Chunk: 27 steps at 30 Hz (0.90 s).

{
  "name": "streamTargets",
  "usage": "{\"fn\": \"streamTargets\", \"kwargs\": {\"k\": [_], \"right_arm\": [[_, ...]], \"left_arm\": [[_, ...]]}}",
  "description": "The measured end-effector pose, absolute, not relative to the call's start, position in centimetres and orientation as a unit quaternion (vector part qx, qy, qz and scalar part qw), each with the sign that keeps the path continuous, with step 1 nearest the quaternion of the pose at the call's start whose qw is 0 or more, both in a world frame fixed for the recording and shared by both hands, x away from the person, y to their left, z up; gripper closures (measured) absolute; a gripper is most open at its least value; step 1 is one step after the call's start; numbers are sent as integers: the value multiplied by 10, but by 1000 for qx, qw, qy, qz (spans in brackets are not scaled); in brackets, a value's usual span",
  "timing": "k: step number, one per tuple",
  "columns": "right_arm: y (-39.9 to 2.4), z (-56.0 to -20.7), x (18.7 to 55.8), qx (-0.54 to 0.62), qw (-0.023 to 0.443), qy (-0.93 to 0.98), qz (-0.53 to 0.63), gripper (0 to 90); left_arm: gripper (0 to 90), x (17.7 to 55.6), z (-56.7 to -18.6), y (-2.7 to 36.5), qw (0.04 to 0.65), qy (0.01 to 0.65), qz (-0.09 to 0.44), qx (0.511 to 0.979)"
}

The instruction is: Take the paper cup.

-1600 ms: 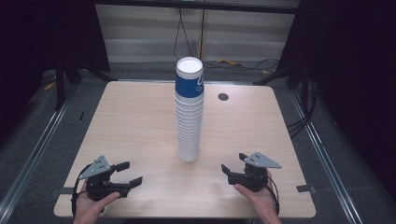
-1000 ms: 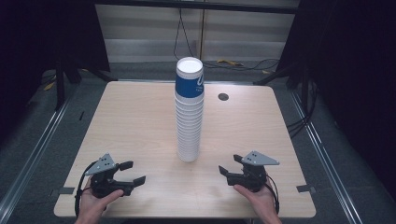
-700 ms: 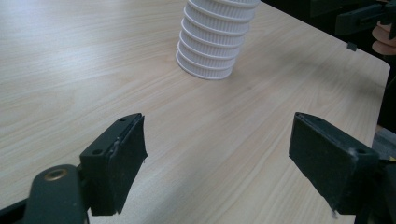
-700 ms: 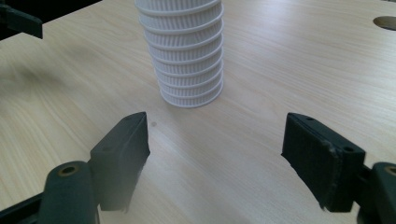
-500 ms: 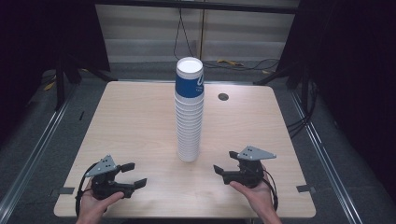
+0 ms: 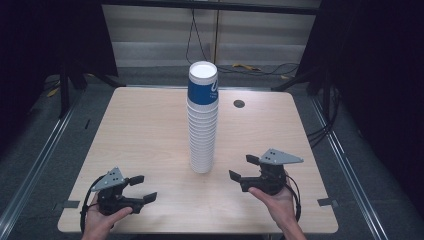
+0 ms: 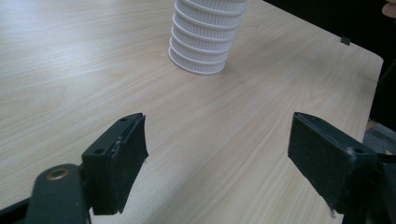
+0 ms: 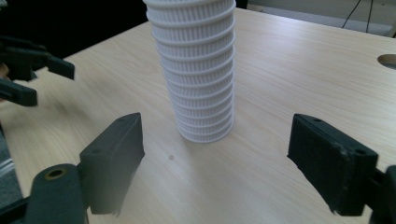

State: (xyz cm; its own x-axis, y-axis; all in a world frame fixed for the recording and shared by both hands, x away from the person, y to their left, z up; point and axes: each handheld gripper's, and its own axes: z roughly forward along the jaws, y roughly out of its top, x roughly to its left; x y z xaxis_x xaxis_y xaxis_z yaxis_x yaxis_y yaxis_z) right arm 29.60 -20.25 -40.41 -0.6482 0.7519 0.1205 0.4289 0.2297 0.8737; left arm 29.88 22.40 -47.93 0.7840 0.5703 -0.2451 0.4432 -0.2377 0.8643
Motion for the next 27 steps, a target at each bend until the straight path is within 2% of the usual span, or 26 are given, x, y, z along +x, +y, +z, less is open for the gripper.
{"fn": "streamTargets", "kwargs": {"k": [13,18,22,27], "right_arm": [[-195,-374,301,348,163,771,508,229],[-196,-357,303,337,178,763,522,228],[-194,-351,307,330,173,762,529,234],[-190,-343,312,326,170,755,543,255]], "left_arm": [[199,296,-481,222,517,306,70,796],[199,296,-482,221,520,306,68,795],[249,294,-482,220,526,301,62,793],[236,294,-482,220,524,299,62,795]]}}
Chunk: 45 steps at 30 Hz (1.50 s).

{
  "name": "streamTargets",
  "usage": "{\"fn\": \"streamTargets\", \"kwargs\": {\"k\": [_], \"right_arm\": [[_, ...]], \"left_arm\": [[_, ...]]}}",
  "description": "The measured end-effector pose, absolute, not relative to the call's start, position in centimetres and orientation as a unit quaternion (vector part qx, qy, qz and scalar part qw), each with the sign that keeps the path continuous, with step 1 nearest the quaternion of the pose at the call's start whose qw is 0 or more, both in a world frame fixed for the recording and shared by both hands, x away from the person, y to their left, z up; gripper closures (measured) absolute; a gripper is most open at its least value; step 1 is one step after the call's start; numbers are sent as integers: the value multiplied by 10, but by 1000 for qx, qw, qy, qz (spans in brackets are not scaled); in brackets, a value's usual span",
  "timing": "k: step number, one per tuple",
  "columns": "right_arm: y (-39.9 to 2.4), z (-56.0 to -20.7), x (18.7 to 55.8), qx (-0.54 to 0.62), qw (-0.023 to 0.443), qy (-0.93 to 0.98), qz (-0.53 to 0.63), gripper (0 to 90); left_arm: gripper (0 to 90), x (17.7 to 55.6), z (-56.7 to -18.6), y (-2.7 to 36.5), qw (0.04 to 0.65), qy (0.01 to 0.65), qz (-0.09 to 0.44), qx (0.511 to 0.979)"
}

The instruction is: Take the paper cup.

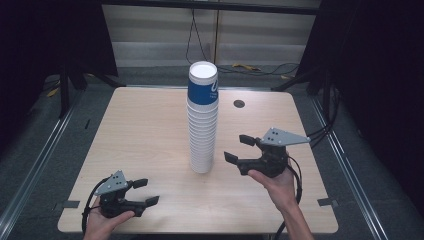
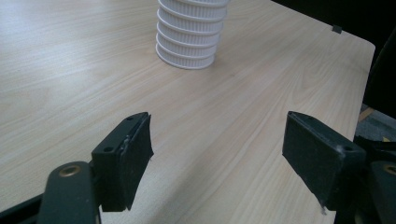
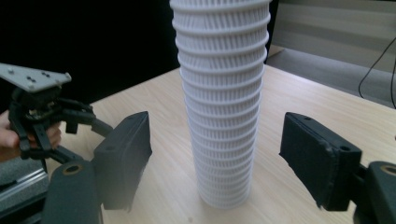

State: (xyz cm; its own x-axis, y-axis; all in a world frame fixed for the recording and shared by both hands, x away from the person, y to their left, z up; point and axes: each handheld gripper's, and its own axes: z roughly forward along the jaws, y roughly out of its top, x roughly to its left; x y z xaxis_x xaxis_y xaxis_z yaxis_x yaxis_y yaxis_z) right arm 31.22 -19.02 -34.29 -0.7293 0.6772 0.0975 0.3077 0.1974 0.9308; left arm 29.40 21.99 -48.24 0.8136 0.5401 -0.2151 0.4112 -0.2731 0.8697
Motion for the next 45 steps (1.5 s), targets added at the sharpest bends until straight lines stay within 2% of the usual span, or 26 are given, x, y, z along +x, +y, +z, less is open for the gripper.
{"fn": "streamTargets", "kwargs": {"k": [13,18,23,45], "right_arm": [[-181,-313,326,308,173,753,555,236],[-179,-292,332,298,186,748,563,243],[-176,-282,336,292,189,749,564,241],[-155,-242,361,265,189,747,580,167]], "left_arm": [[220,295,-483,220,521,298,58,798],[172,296,-483,222,524,305,58,793],[161,297,-484,224,522,307,60,794],[157,299,-486,226,527,313,50,788]]}}
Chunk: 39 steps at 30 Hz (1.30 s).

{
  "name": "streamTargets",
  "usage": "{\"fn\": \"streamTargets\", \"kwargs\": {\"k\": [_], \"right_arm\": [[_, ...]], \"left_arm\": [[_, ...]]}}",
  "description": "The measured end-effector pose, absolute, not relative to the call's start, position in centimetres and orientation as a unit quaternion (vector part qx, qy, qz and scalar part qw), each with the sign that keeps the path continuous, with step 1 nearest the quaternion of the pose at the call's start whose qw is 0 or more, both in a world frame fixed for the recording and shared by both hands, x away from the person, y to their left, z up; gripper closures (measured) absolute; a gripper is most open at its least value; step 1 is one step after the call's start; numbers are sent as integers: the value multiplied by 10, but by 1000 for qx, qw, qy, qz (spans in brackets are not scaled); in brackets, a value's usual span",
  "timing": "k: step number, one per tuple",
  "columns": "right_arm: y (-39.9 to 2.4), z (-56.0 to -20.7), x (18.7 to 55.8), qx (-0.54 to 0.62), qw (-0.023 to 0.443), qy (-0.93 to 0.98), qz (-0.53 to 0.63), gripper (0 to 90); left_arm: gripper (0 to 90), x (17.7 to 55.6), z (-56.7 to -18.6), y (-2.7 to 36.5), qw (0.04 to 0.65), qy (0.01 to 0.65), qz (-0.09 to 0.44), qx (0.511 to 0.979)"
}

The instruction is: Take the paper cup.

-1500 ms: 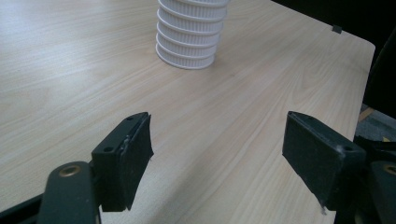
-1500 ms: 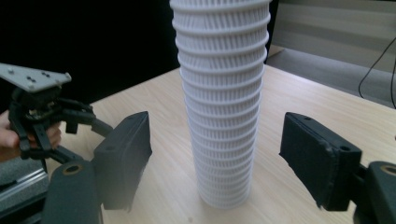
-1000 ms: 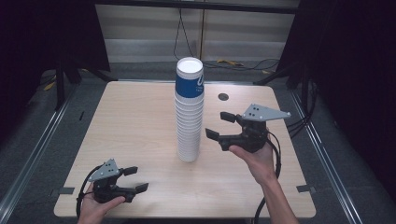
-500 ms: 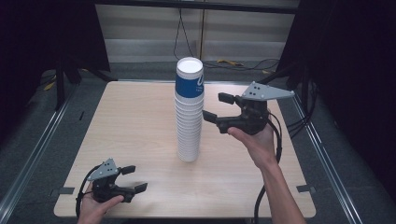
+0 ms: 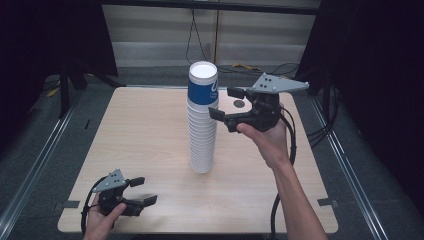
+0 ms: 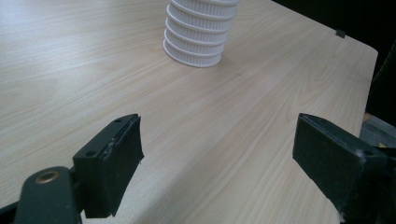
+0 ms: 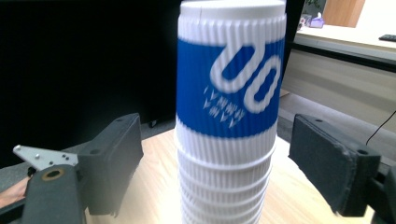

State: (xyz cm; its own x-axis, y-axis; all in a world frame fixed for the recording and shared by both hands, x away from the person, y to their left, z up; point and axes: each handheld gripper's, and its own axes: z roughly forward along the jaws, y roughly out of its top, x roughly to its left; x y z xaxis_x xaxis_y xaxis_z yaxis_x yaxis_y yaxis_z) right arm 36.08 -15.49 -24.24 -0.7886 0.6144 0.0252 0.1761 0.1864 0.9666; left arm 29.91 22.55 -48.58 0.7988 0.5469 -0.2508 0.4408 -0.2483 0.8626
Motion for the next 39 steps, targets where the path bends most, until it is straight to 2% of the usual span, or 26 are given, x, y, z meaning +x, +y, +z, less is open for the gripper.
{"fn": "streamTargets", "kwargs": {"k": [13,29,39], "right_arm": [[-140,-223,377,261,199,748,576,138],[-127,-211,396,257,183,763,564,139],[-118,-223,404,264,168,759,572,172]], "left_arm": [[157,298,-486,228,521,318,51,790],[157,299,-487,229,519,320,51,791],[158,298,-487,228,518,318,50,793]]}}
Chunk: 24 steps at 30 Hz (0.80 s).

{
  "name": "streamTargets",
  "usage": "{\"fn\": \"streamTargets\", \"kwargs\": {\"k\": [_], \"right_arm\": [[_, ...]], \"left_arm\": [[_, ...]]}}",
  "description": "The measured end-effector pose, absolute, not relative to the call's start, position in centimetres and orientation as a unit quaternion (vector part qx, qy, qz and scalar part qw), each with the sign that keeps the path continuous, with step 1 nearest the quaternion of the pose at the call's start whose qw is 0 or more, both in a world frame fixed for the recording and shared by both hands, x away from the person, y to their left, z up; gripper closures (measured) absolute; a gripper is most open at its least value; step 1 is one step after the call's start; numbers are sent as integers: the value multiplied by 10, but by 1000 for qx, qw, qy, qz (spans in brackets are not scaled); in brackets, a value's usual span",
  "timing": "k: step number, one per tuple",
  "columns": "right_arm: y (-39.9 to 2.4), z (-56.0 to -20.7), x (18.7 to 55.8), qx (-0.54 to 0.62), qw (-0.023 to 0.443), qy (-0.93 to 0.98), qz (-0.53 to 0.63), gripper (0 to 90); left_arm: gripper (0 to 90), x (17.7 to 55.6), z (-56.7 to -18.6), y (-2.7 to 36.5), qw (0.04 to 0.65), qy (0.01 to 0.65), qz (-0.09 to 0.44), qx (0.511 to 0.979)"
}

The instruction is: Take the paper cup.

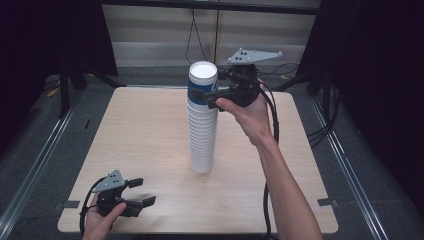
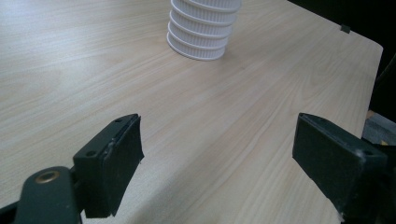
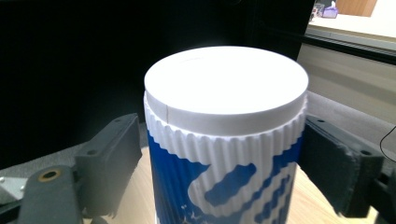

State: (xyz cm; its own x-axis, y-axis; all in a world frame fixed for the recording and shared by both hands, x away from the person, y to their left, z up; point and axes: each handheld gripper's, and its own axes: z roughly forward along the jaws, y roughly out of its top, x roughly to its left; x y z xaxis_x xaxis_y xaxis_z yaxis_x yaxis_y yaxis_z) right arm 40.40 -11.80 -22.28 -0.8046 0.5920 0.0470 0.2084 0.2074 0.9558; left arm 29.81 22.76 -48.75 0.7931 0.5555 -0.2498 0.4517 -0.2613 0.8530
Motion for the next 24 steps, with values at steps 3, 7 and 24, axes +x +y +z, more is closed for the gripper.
{"fn": "streamTargets", "kwargs": {"k": [3,7,24], "right_arm": [[-117,-226,405,266,171,756,574,189],[-118,-229,406,267,167,753,578,202],[-117,-230,407,267,176,746,584,235]], "left_arm": [[158,297,-487,228,518,318,51,793],[158,298,-488,229,517,319,52,793],[158,298,-488,229,515,322,49,793]]}}
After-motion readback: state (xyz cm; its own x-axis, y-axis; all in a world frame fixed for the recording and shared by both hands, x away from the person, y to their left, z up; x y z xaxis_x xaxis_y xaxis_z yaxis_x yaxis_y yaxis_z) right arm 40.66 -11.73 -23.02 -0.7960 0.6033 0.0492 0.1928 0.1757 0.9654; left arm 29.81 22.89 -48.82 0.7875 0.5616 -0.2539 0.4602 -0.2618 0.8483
